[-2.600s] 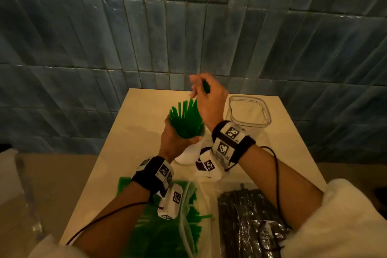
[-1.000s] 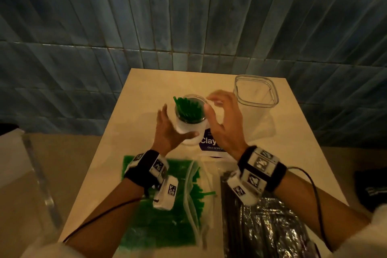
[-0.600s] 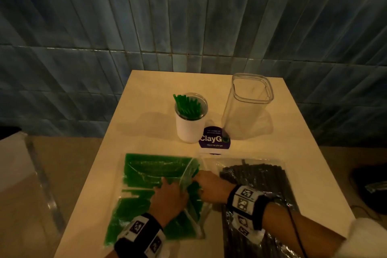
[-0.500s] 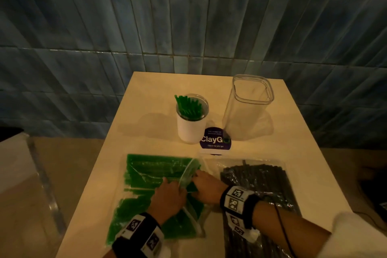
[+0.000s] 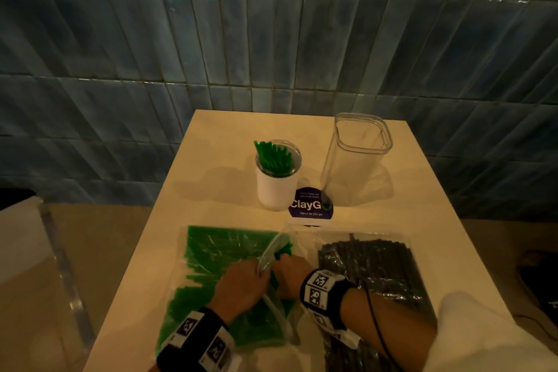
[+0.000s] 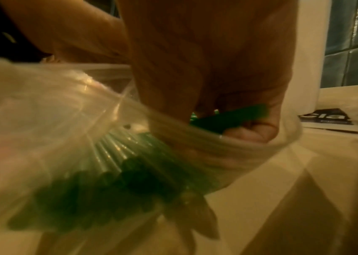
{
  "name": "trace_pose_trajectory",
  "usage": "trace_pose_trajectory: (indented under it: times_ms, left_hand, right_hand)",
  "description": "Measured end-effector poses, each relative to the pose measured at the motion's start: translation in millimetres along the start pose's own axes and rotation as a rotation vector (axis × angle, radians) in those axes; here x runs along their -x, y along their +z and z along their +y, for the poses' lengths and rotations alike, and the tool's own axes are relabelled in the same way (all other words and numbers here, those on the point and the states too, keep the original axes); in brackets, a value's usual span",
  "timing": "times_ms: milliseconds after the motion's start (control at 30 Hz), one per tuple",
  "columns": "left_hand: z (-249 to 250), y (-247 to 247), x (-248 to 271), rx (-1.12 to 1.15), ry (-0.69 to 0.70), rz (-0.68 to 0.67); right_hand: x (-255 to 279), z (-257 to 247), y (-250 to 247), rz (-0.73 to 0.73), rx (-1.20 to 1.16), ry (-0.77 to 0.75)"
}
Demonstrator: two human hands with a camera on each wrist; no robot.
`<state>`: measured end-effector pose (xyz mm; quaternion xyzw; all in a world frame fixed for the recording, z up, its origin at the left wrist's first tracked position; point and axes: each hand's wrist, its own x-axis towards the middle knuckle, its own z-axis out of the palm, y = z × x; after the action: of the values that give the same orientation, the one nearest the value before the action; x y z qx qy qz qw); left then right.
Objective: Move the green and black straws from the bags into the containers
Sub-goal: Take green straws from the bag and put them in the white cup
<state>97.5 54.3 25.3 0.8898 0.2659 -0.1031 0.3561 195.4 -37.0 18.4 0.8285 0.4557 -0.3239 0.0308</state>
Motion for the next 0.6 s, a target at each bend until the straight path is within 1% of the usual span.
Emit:
trace_pose_trajectory:
  times_ms: [133, 233, 267, 300, 400, 467, 600]
  left_hand:
    - [-4.6, 4.8, -0.8, -0.049, -0.069, 0.029]
    - [-7.6, 10.1, -1.3, -0.091, -0.070, 0.147]
    - [-9.1, 11.7, -2.8, -0.101, -0.076, 0.176]
    - [-11.4, 13.5, -4.4, -0.098, -0.084, 0.174]
    - [-18.3, 16.1, -9.9, -0.027, -0.112, 0.066]
    - [-21.6, 15.4, -11.6, -0.025, -0.149, -0.015]
    - [-22.1, 17.6, -13.0, -0.116, -0.181, -0.114]
  right_hand:
    - [6.0, 6.1, -2.5, 0.055, 0.057, 0.016]
    - [13.7, 13.0, -4.4, 0.065, 0.093, -0.001]
    - [16.6, 16.7, -6.4, 0.066, 0.116, 0.000]
    - [20.3, 20.1, -9.3, 0.073, 0.137, 0.007]
    - [36.1, 38.6, -21.9, 0.101, 0.183, 0.039]
    - [50.5, 57.1, -32.4, 0.112, 0.218, 0.076]
    - [89.3, 100.5, -60.6, 0.052, 0.217, 0.246]
